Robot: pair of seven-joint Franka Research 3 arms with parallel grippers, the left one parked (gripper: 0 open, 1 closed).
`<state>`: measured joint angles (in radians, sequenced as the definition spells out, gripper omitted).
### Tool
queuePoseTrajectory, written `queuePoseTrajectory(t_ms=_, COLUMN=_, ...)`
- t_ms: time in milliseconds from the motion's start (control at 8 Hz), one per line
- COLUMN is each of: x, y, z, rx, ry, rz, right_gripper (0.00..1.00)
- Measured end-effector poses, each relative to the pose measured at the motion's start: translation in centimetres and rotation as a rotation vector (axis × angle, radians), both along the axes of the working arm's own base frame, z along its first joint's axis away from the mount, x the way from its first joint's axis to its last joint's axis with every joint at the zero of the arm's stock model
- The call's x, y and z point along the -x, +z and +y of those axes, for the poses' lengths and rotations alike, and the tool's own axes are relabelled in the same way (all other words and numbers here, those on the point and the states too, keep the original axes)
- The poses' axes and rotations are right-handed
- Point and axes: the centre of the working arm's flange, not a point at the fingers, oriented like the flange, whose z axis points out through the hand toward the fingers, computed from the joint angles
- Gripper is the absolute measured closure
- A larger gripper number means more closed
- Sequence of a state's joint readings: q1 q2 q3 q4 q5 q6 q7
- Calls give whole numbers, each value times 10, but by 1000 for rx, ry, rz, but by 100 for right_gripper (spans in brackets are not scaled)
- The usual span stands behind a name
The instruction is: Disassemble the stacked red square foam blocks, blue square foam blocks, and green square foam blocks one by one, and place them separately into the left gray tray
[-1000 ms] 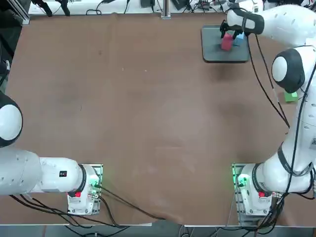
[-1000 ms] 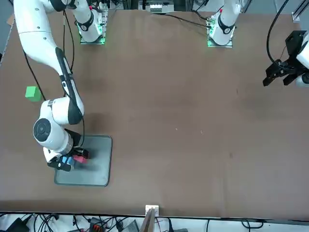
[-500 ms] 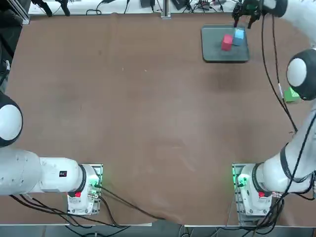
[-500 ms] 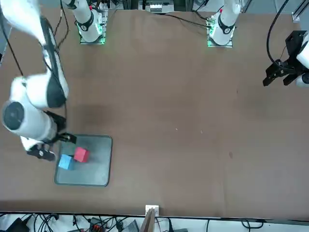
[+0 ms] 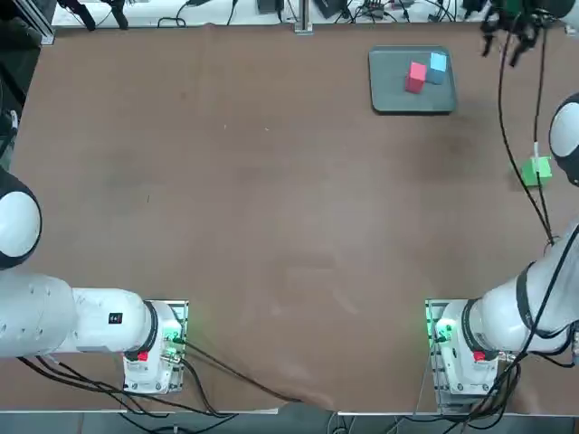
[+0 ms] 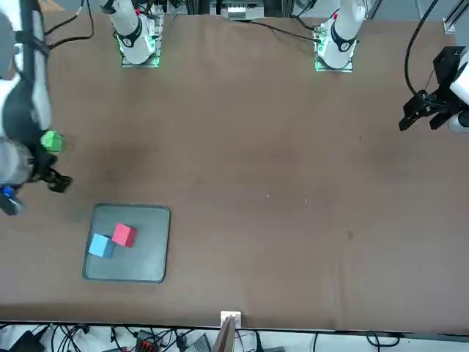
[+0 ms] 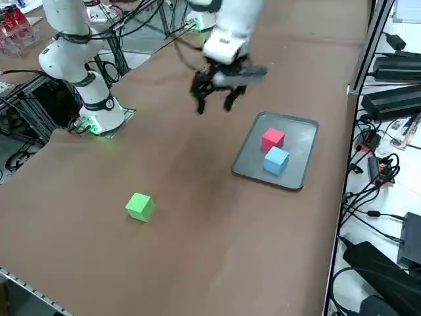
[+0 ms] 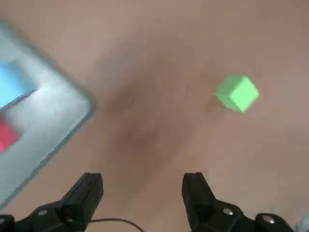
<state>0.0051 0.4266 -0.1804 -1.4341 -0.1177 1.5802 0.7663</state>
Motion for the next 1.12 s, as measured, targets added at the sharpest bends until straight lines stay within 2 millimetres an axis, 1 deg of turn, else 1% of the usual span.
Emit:
queuePoseTrajectory(t_ms=125, x=11, y=-14, z=-39, rx=45, ry=-141, rz=5, right_gripper=0)
queuePoseTrajectory(t_ms=250, x=25, y=-30, z=-76, rx=70, ry=-240, rz=6, right_gripper=0)
queuePoseTrajectory(t_ms=375, x=44, y=-48, z=-112, rx=76, ry=-310, rz=-18, right_gripper=0)
queuePoseTrajectory(t_ms=500, x=67, y=-64, z=-139, rx=71, ry=-351, rz=-66, right_gripper=0)
queuePoseTrajectory(t_ms=625, x=99, y=-85, z=-164, rx=63, ry=-383, rz=-131, right_gripper=0)
queuePoseTrajectory(t_ms=750, x=135, y=-109, z=-181, rx=53, ry=-405, rz=-187, right_gripper=0)
queuePoseTrajectory(t_ms=875, x=173, y=-131, z=-192, rx=41, ry=-425, rz=-217, right_gripper=0)
queuePoseTrajectory(t_ms=1000, x=202, y=-146, z=-202, rx=30, ry=-438, rz=-225, right_gripper=0)
queuePoseTrajectory(t_ms=1125, x=221, y=-153, z=-211, rx=23, ry=-449, rz=-223, right_gripper=0)
